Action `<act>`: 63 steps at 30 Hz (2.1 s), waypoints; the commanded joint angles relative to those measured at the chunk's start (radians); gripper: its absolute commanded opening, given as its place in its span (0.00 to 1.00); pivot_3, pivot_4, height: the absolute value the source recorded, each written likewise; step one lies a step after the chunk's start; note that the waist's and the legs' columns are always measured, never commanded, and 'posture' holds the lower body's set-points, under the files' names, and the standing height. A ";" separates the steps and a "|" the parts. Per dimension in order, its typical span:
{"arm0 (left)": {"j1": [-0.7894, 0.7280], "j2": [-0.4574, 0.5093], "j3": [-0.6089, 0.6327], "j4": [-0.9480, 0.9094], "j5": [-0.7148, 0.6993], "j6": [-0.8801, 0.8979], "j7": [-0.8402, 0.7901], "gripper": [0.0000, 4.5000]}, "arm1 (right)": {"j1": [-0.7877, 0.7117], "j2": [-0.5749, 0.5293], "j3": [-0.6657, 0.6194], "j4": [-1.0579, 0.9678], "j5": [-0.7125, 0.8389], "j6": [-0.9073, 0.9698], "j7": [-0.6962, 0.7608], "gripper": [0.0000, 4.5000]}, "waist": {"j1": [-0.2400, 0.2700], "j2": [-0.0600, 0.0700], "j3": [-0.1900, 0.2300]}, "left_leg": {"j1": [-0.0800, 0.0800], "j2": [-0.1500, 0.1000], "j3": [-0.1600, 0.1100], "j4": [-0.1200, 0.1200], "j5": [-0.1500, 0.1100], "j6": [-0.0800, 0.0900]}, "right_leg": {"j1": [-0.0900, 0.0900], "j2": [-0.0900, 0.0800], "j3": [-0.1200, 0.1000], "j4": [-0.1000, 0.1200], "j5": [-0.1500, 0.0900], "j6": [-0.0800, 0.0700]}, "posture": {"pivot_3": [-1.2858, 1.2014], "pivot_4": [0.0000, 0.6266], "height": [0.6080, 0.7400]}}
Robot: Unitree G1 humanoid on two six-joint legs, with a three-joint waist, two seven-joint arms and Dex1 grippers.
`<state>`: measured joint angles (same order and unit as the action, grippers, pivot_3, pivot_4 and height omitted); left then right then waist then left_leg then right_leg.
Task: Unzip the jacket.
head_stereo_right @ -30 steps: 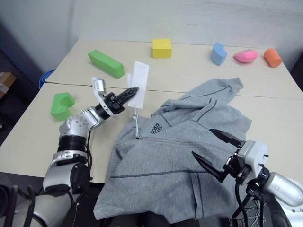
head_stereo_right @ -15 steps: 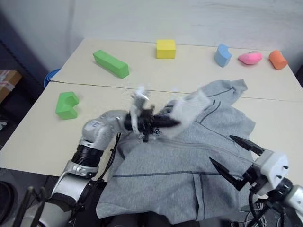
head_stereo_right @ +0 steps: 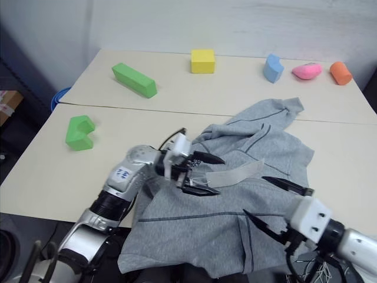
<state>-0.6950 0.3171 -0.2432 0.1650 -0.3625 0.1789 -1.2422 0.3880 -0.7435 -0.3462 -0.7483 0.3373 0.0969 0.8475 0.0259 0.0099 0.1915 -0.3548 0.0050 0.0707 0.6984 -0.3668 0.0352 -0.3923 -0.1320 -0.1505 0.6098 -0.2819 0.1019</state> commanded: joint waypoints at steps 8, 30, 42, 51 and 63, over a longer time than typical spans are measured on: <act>0.017 0.129 0.014 0.075 0.127 -0.217 -0.049 0.98 | -0.458 -0.182 0.299 0.106 -0.097 0.122 0.093 1.00 | 0.003 0.000 0.000 | -0.002 -0.002 -0.002 0.001 0.000 0.001 | 0.000 -0.001 -0.008 -0.001 0.000 0.000 | 0.52 0.24 1.00; 0.156 0.106 -0.005 0.042 0.238 -0.085 0.192 1.00 | -0.649 -0.034 0.439 0.323 -0.335 0.029 -0.030 0.39 | -0.001 0.000 0.000 | -0.004 -0.002 -0.003 0.001 0.000 0.002 | -0.001 -0.002 -0.010 0.000 0.000 0.001 | 0.52 0.24 1.00; 0.129 0.087 -0.014 0.058 0.239 -0.093 0.185 1.00 | -0.524 -0.031 0.340 0.189 -0.018 0.228 0.094 0.01 | 0.002 0.000 0.000 | -0.004 -0.002 -0.003 0.001 0.000 0.002 | 0.000 -0.002 -0.010 0.000 0.001 0.001 | 0.52 0.24 1.00; 0.135 0.082 -0.016 0.048 0.237 -0.091 0.178 1.00 | -0.502 -0.003 0.325 0.168 0.000 0.250 0.026 0.47 | 0.002 0.000 0.000 | -0.004 -0.002 -0.004 0.001 0.000 0.002 | 0.000 -0.002 -0.009 0.000 0.001 0.001 | 0.52 0.24 1.00; 0.141 0.083 -0.018 0.037 0.239 -0.086 0.180 1.00 | -0.519 0.048 0.326 0.132 0.033 0.241 -0.023 0.46 | 0.001 0.000 0.000 | -0.004 -0.003 -0.004 0.001 0.000 0.002 | 0.000 -0.002 -0.009 0.000 0.001 0.001 | 0.52 0.24 1.00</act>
<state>-0.5608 0.4026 -0.2483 0.2158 -0.1310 0.0892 -1.0616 -0.1176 -0.6971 -0.0072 -0.5937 0.3892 0.3696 0.8422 0.0273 0.0098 0.1916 -0.3585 0.0025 0.0669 0.6993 -0.3666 0.0368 -0.3928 -0.1344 -0.1598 0.6097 -0.2813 0.1028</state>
